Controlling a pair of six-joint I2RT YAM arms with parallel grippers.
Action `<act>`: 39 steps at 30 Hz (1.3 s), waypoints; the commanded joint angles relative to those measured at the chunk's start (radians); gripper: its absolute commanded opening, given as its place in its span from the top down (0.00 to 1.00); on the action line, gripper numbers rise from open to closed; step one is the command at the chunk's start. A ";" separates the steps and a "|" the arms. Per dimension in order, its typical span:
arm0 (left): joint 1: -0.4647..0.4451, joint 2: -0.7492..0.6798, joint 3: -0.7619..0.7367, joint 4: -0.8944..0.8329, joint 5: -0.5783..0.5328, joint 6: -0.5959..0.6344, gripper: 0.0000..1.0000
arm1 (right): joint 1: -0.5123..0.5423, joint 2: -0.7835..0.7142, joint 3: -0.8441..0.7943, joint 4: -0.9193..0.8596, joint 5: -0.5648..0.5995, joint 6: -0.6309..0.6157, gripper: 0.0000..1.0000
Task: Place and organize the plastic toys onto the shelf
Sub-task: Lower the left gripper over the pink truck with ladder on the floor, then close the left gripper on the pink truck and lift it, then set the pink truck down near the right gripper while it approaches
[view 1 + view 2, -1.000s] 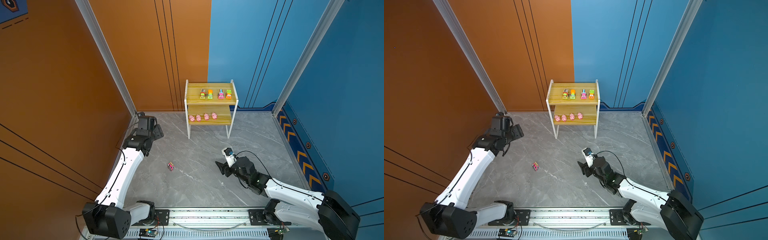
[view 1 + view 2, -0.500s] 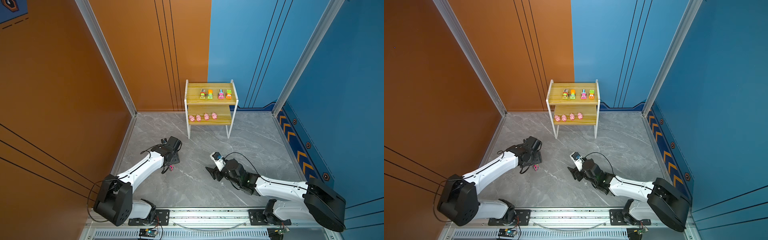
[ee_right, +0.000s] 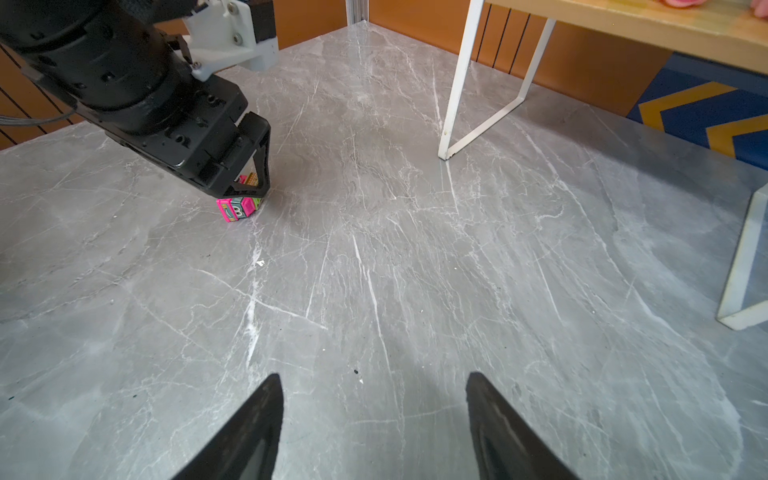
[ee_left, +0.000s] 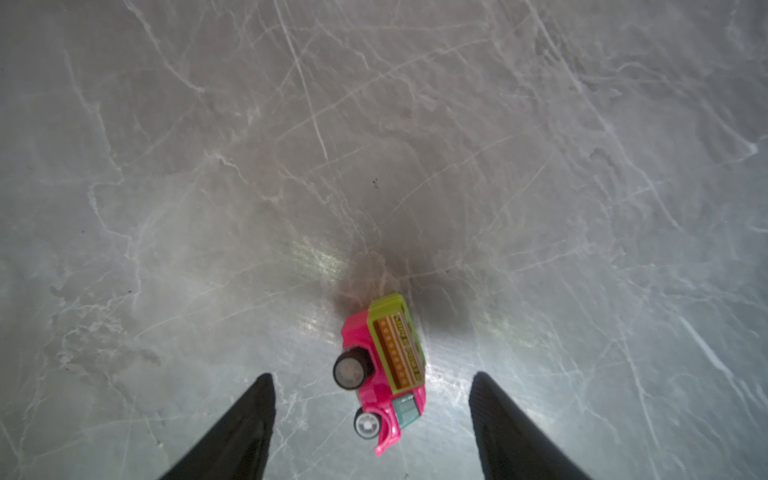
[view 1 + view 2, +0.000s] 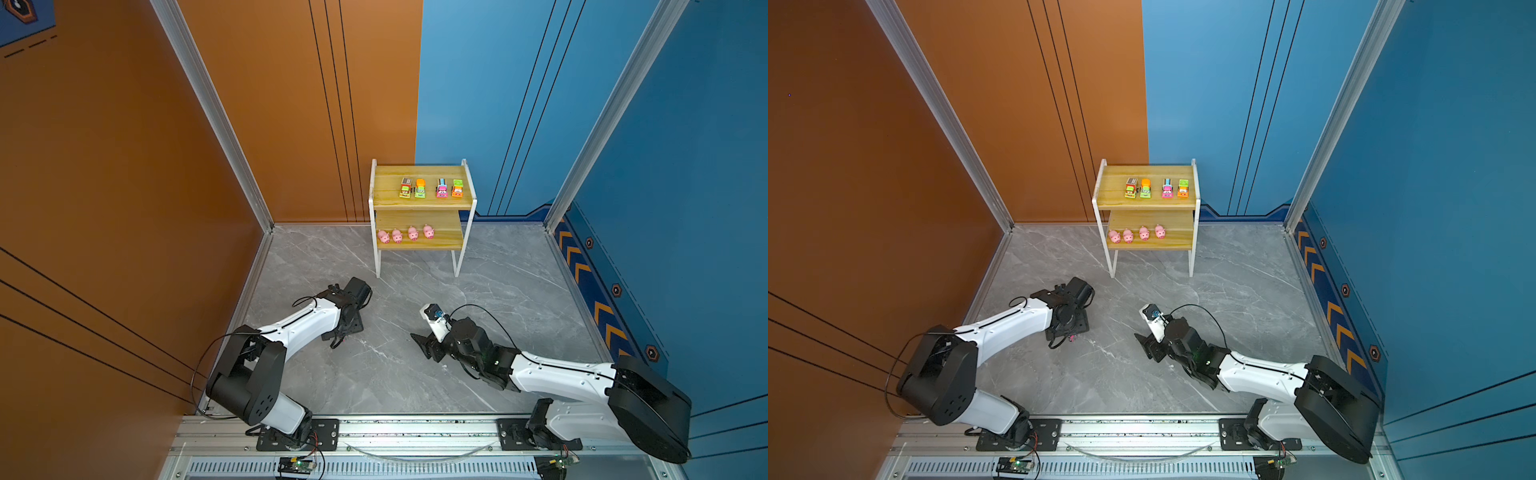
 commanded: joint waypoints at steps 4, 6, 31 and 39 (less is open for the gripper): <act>0.012 0.063 0.009 0.046 0.014 -0.040 0.30 | 0.007 -0.016 0.004 0.016 0.016 -0.009 0.30; 0.022 0.079 0.002 0.075 0.026 -0.051 0.32 | 0.007 -0.021 0.000 0.016 0.016 -0.010 0.30; 0.104 0.021 -0.165 0.381 0.223 -0.032 0.72 | 0.029 0.140 0.054 0.176 -0.027 0.185 0.30; 0.113 -0.069 -0.225 0.531 0.300 -0.124 0.73 | 0.059 0.342 0.118 0.393 0.006 0.420 0.31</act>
